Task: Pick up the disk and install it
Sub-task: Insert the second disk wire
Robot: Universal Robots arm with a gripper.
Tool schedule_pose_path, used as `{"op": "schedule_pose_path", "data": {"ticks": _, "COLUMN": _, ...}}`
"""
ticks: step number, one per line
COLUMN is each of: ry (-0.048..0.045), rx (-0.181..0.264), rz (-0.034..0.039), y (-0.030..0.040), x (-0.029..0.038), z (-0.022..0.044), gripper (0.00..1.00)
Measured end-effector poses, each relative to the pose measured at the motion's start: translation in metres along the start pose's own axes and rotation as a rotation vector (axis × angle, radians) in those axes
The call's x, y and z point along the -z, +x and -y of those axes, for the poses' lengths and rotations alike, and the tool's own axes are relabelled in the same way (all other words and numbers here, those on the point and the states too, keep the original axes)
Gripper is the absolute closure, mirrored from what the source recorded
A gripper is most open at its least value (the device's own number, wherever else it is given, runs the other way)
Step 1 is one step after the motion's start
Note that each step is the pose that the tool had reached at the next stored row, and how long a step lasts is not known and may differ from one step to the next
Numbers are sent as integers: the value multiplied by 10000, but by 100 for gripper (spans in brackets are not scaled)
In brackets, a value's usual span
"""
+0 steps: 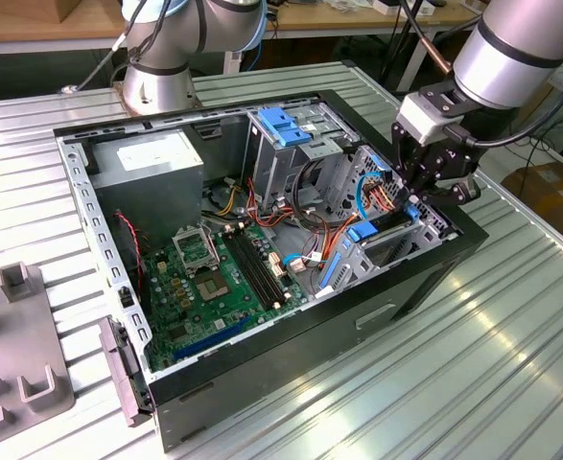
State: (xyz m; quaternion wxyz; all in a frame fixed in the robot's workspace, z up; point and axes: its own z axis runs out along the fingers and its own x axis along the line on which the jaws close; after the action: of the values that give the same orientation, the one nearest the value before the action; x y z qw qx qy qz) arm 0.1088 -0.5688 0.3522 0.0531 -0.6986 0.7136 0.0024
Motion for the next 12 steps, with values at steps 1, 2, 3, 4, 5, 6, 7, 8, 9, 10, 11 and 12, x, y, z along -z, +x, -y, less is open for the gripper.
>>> {"op": "schedule_pose_path", "data": {"ticks": 1, "ry": 0, "rx": 0, "rz": 0, "y": 0, "x": 3, "z": 0, "gripper": 90}}
{"op": "schedule_pose_path", "data": {"ticks": 2, "ry": 0, "rx": 0, "rz": -1, "y": -1, "x": 8, "z": 1, "gripper": 90}}
{"op": "schedule_pose_path", "data": {"ticks": 3, "ry": 0, "rx": 0, "rz": -2, "y": -4, "x": 49, "z": 3, "gripper": 90}}
{"op": "schedule_pose_path", "data": {"ticks": 4, "ry": 0, "rx": 0, "rz": 0, "y": -11, "x": 133, "z": 9, "gripper": 90}}
{"op": "schedule_pose_path", "data": {"ticks": 5, "ry": 0, "rx": 0, "rz": -6, "y": -18, "x": 211, "z": 15, "gripper": 90}}
{"op": "schedule_pose_path", "data": {"ticks": 6, "ry": -2, "rx": 2, "rz": -37, "y": -26, "x": 267, "z": 19, "gripper": 90}}
{"op": "schedule_pose_path", "data": {"ticks": 7, "ry": -5, "rx": 4, "rz": -58, "y": -35, "x": 279, "z": 20, "gripper": 90}}
{"op": "schedule_pose_path", "data": {"ticks": 8, "ry": -20, "rx": 4, "rz": -66, "y": -46, "x": 288, "z": 21, "gripper": 90}}
{"op": "schedule_pose_path", "data": {"ticks": 9, "ry": -111, "rx": -2, "rz": -70, "y": -58, "x": 292, "z": 21, "gripper": 90}}
{"op": "schedule_pose_path", "data": {"ticks": 10, "ry": -252, "rx": -14, "rz": -76, "y": -68, "x": 303, "z": 21, "gripper": 90}}
{"op": "schedule_pose_path", "data": {"ticks": 11, "ry": -293, "rx": -19, "rz": -74, "y": -87, "x": 341, "z": 23, "gripper": 90}}
{"op": "schedule_pose_path", "data": {"ticks": 12, "ry": -312, "rx": -19, "rz": -74, "y": -114, "x": 390, "z": 27, "gripper": 90}}
